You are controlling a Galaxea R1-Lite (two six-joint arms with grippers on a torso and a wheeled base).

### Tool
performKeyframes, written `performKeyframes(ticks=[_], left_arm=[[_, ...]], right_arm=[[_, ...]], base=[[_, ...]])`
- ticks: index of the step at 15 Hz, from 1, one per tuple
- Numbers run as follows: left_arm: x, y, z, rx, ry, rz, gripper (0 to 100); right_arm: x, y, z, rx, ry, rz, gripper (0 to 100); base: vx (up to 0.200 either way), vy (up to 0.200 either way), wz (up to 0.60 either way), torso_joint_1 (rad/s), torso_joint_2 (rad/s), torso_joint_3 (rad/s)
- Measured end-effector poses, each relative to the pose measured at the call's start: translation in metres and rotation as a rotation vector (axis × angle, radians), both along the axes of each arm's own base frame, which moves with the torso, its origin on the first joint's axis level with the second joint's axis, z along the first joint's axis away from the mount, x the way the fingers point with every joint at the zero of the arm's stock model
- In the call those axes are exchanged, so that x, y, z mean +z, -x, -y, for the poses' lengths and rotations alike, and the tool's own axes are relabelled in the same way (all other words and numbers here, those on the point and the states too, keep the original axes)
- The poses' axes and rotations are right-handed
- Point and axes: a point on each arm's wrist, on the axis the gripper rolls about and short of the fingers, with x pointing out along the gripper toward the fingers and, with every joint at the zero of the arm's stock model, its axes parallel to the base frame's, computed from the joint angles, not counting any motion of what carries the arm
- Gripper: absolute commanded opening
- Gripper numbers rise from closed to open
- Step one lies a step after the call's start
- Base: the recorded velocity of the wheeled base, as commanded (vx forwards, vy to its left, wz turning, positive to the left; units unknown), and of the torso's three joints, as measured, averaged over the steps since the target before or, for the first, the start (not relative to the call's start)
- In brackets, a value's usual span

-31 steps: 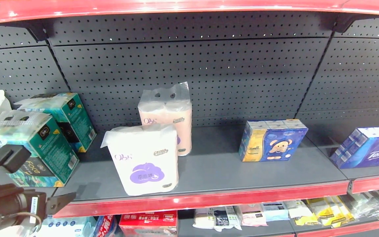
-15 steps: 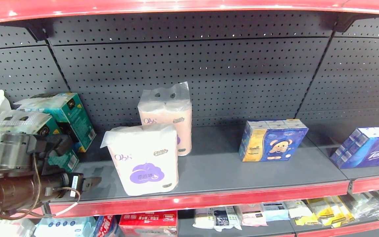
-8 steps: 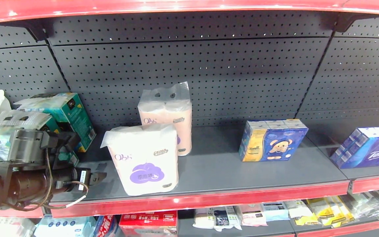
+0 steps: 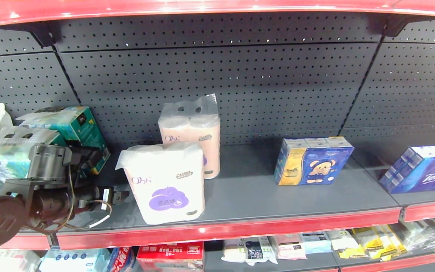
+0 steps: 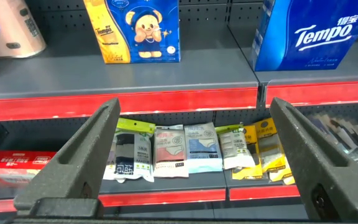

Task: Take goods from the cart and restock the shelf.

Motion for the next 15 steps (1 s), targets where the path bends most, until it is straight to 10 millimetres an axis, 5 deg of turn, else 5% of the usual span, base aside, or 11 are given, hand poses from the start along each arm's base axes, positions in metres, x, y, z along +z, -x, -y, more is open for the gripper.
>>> performKeyframes(ticks=[15], left_arm=[[0.002,-0.024,0.011,-0.031,0.004,0.084,100]], right_arm=[[0.000,0.000,0.000,0.000,0.000,0.000,100]], base=[[0.000,0.000,0.00,0.000,0.00,0.000]])
